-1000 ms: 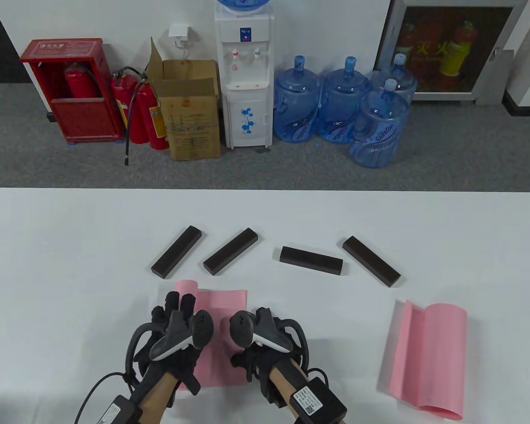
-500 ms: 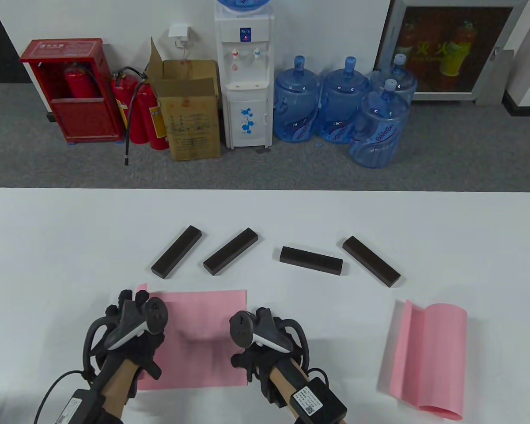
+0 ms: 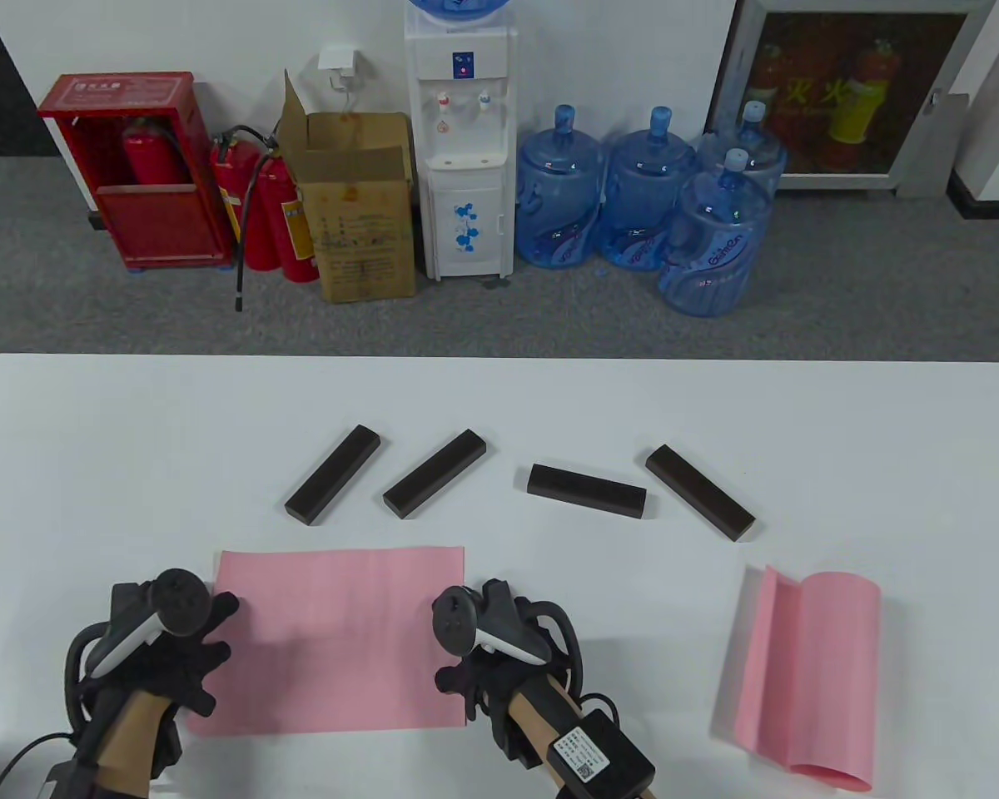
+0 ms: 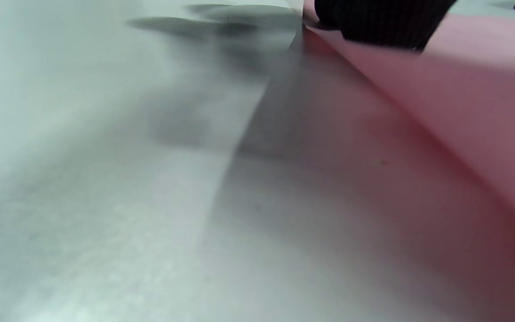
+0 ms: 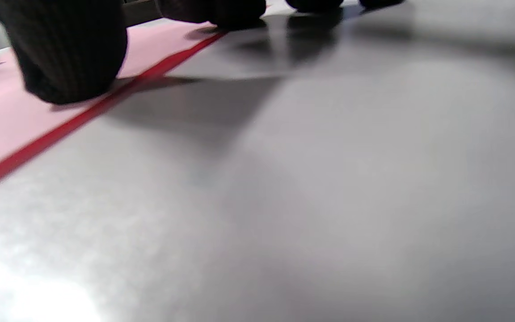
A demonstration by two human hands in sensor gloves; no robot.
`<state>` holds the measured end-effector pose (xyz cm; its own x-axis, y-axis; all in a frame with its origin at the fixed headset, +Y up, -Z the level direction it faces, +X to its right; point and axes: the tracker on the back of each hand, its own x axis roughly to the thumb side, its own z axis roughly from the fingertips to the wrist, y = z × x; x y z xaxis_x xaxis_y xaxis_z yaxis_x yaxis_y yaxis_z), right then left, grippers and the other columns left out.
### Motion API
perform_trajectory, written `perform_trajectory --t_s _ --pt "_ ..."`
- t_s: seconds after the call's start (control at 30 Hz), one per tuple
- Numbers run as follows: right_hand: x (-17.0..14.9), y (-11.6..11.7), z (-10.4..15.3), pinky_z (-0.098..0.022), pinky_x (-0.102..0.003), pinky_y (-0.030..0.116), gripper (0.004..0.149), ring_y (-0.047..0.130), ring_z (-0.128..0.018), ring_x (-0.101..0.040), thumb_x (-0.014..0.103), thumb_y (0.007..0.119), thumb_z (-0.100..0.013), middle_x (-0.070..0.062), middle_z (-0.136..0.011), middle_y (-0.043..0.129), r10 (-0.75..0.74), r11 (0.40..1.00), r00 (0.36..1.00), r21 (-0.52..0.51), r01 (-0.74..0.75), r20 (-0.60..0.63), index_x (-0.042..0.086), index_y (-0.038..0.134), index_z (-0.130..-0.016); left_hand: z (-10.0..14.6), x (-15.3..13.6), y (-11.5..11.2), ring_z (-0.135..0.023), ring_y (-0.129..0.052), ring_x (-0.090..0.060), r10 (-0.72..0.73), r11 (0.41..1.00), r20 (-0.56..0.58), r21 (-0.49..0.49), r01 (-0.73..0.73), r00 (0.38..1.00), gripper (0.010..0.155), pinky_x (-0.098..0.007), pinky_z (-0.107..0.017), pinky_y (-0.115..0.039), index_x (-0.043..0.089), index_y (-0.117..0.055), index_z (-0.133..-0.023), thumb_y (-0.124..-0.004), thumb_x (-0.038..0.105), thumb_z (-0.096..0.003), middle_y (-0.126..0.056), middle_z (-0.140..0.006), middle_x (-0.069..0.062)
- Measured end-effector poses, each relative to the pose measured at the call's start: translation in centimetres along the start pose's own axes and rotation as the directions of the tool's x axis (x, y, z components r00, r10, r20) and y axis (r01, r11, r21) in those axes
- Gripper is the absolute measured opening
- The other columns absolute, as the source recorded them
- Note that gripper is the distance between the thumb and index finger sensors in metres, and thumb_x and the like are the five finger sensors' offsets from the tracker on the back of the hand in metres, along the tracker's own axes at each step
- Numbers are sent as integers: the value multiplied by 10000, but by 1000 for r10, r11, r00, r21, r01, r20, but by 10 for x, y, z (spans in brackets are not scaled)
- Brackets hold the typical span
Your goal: Unroll papers and secure with paperweights
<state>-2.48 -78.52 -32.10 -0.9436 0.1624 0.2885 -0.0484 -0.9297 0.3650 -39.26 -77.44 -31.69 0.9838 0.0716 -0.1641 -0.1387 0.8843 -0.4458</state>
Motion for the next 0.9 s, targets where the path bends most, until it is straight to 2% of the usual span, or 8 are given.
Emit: perform_trajectory --t_s 0.17,0.27,0.33,0.47,0.5,0.6,0.73,0.9 --pt "3 -2 -1 -738 -619 386 835 331 -1061 -379 540 789 -376 30 -1113 363 14 1000 1000 19 -14 -4 313 390 -1073 0 -3 -1 -1159 -203 -454 -4 1000 0 -17 4 1000 626 -677 -803 -254 526 -458 -1075 -735 496 -514 -216 -1271 -87" --pt "5 -11 -4 -750 -612 419 840 342 -1077 -370 564 766 -383 38 -1126 350 46 994 999 98 -43 -26 321 369 -1083 1 -4 -2 -1156 -253 -453 19 999 5 -30 -19 1000 623 -676 -803 -271 527 -445 -1072 -726 490 -517 -232 -1267 -91" --pt "0 -24 -10 -748 -619 435 835 360 -1084 -367 561 763 -388 33 -1141 353 -35 987 998 155 41 -45 313 381 -1088 0 -6 -3 -1153 -242 -451 43 998 8 -41 -42 999 623 -673 -804 -273 527 -436 -1073 -722 486 -521 -218 -1262 -91" --pt "-27 -61 -28 -743 -618 437 820 377 -1078 -372 531 781 -385 -3 -1134 394 -160 987 981 15 162 -112 289 424 -1084 2 -5 -3 -1154 -201 -450 54 997 7 -52 -54 998 621 -671 -805 -266 527 -422 -1073 -713 478 -526 -193 -1258 -92" --pt "-39 -72 -35 -747 -619 426 823 364 -1079 -373 519 790 -386 -7 -1135 375 -171 985 974 -38 167 -147 285 420 -1083 1 -5 -3 -1154 -201 -452 52 997 6 -52 -51 999 621 -672 -804 -266 526 -422 -1074 -711 477 -527 -195 -1259 -91" --pt "-73 -97 -53 -759 -611 403 842 325 -1086 -365 500 805 -389 -14 -1140 298 -134 989 956 -98 112 -259 287 382 -1086 1 -5 -3 -1152 -196 -456 56 997 6 -53 -56 998 618 -671 -805 -268 527 -421 -1072 -709 473 -528 -193 -1256 -96" --pt "-110 -113 -73 -761 -601 419 858 341 -1088 -351 468 836 -386 -17 -1137 277 -24 993 926 -119 -23 -376 289 367 -1082 1 -4 -3 -1149 -212 -455 58 997 5 -54 -58 998 618 -671 -804 -271 526 -421 -1072 -708 471 -528 -191 -1255 -98" --pt "-136 -115 -92 -773 -578 452 888 394 -1096 -313 437 872 -378 -5 -1138 323 97 991 888 -44 -130 -450 303 342 -1079 1 -4 -3 -1148 -210 -455 60 997 4 -58 -59 998 618 -672 -805 -269 527 -417 -1071 -707 471 -529 -187 -1255 -96"
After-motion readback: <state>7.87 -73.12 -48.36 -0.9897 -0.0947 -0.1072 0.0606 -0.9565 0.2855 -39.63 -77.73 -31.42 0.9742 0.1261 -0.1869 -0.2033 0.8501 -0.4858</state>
